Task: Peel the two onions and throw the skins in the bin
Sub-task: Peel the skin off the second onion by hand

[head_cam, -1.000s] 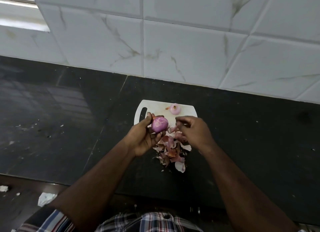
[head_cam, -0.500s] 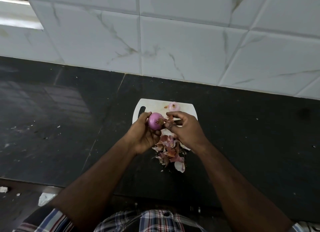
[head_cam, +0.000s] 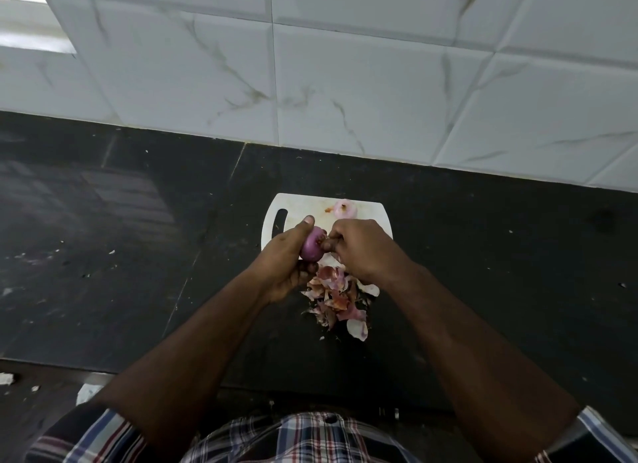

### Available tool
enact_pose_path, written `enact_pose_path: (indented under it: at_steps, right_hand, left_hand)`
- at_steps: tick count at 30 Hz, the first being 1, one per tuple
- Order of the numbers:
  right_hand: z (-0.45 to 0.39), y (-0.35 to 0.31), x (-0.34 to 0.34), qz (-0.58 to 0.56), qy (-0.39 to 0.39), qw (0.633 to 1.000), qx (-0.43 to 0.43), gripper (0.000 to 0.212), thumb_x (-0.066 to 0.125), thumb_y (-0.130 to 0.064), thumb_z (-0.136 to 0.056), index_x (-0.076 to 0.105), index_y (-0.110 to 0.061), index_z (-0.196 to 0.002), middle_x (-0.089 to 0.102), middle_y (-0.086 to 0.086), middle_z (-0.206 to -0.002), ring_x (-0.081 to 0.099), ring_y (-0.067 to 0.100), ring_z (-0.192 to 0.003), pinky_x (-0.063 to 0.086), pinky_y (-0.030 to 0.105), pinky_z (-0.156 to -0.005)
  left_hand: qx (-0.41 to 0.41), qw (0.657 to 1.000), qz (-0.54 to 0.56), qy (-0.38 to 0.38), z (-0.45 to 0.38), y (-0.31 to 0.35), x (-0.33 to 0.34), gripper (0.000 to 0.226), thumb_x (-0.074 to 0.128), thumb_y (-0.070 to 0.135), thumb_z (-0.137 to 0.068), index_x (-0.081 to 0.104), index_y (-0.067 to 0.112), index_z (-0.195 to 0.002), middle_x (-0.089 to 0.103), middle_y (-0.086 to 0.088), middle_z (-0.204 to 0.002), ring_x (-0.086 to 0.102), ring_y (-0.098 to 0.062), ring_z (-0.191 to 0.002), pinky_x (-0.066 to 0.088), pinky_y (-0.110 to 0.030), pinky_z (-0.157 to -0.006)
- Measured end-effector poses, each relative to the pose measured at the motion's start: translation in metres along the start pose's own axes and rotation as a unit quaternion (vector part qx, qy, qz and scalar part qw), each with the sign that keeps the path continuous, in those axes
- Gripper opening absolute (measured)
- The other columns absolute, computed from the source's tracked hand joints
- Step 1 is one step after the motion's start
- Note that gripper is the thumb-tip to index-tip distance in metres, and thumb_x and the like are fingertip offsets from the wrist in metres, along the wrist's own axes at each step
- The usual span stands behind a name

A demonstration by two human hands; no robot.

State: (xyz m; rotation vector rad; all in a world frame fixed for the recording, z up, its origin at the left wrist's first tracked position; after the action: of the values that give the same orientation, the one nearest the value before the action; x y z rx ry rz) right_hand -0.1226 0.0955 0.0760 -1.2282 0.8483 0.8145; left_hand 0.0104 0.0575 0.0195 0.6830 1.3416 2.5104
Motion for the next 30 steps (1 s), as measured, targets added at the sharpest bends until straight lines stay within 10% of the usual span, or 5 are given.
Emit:
enact_pose_path:
  at_steps: [5, 14, 26, 30]
  right_hand:
    - [0.001, -0.006, 0.008, 0.052, -0.003, 0.999, -0.004, 0.009, 0.063, -0.020, -0.091, 0.067, -0.015, -0.098, 0.067, 0.004, -0.086, 0.054, 0.018, -0.075, 0.036, 0.029, -0.067]
    - [0.008, 0.007, 0.013, -0.005, 0.024, 0.999, 0.033, 0.018, 0.056, -0.023, -0.097, 0.069, -0.011, -0.094, 0.071, 0.009, -0.091, 0.058, 0.023, -0.079, 0.037, 0.030, -0.067]
    - [0.026, 0.017, 0.006, -0.064, 0.025, 0.997, -0.039, 0.015, 0.059, -0.016, -0.095, 0.074, -0.014, -0.089, 0.069, -0.005, -0.085, 0.060, 0.011, -0.079, 0.039, 0.018, -0.063]
    - [0.027, 0.026, 0.014, -0.072, 0.019, 0.997, 0.000, 0.014, 0.061, -0.019, -0.096, 0.075, -0.017, -0.094, 0.071, -0.004, -0.086, 0.059, 0.007, -0.077, 0.035, 0.011, -0.059]
  left_hand:
    - [0.098, 0.990, -0.066, 0.074, -0.007, -0.004, 0.001, 0.055, 0.052, 0.050, -0.098, 0.060, -0.004, -0.103, 0.063, -0.018, -0.083, 0.045, -0.019, -0.051, 0.032, -0.024, -0.043]
    - [0.197, 0.913, -0.309, 0.179, 0.004, 0.005, 0.011, 0.025, 0.055, 0.048, -0.094, 0.067, 0.028, -0.100, 0.071, 0.012, -0.085, 0.064, -0.001, -0.081, 0.044, -0.021, -0.065]
    - [0.172, 0.906, -0.314, 0.224, -0.007, 0.002, 0.009, 0.032, 0.056, 0.051, -0.092, 0.066, 0.021, -0.101, 0.072, 0.006, -0.089, 0.067, -0.013, -0.085, 0.054, -0.032, -0.077]
    - [0.121, 0.953, -0.186, 0.204, -0.012, 0.006, -0.015, 0.046, 0.050, 0.050, -0.098, 0.066, 0.010, -0.082, 0.069, 0.003, -0.069, 0.059, -0.017, -0.059, 0.044, -0.026, -0.049]
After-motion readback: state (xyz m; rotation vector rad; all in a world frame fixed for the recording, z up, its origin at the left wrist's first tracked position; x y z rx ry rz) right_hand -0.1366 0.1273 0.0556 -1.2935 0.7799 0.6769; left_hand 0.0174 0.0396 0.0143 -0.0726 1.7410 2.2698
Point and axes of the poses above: each hand's wrist, its own z-axis away from the middle knuckle, its own x-axis out of the palm, y = z × x, the point moved 4 cm from there along -z, towards the middle knuckle
